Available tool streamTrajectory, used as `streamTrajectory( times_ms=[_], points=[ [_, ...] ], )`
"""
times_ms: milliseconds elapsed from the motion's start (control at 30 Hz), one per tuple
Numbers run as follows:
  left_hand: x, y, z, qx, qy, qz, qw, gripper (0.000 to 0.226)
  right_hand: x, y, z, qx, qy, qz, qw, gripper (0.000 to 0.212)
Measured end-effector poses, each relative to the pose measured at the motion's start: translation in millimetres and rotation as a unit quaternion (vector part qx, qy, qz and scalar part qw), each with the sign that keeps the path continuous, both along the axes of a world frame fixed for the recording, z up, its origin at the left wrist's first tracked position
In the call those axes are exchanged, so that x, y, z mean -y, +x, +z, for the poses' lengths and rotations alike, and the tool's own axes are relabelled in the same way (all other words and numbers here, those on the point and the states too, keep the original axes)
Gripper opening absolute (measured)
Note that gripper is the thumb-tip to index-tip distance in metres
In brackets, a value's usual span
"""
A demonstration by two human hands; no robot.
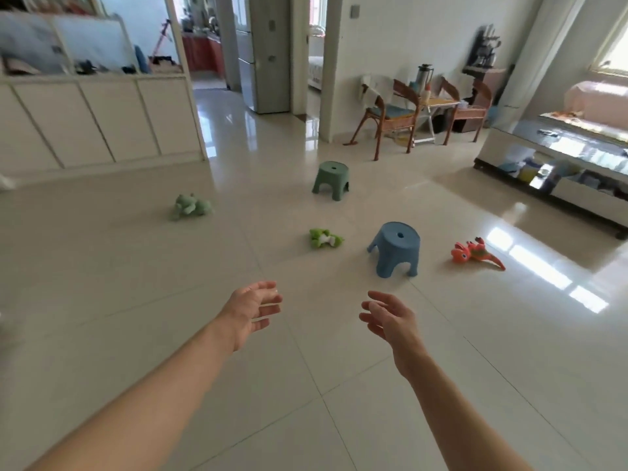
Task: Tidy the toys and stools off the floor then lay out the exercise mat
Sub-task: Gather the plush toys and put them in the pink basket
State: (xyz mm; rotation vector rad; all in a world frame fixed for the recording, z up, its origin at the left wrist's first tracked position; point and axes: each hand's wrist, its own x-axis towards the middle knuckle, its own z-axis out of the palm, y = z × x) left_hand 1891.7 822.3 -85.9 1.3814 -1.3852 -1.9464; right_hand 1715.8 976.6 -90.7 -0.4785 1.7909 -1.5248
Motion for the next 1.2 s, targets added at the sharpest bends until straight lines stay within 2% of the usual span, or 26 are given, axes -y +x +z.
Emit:
streamTrajectory(
  times_ms=[333, 900, 1200],
  points=[
    [77, 54, -2, -0.008, -0.005, 0.108, 0.994, 0.012, 109, 28, 1, -0.009, -0.004, 0.114, 0.993, 0.019],
    [363, 129, 4, -0.013, -0.013, 0.126, 0.992, 0.013, 403, 93, 3, 0.009, -0.009, 0.119, 0.993, 0.018],
    [488, 117, -10, -0.008, -0.004, 0.150, 0.989, 0.014, 544, 70, -13, 0.018, 0.000, 0.142, 0.990, 0.020]
  ],
)
